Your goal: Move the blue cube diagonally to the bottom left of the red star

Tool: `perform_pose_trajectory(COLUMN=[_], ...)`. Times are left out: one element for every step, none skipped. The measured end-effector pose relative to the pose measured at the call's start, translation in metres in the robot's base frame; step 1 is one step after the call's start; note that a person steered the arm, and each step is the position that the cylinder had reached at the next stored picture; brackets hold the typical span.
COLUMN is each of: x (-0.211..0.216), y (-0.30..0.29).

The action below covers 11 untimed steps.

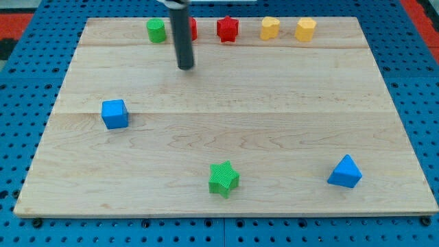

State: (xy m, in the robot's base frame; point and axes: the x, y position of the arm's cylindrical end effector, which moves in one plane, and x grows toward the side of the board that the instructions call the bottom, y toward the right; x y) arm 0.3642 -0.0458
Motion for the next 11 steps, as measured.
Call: perform_pose_trajectory(x=[0.086,0.135,0.129,0.099,0.079,0.076,0.076,0.068,0.048,0.048,0.044], y=[-0.001,-0.058,-0.130,-0.162,-0.160,-0.123,-0.078,-0.075,-0.081,-0.056,-0.044])
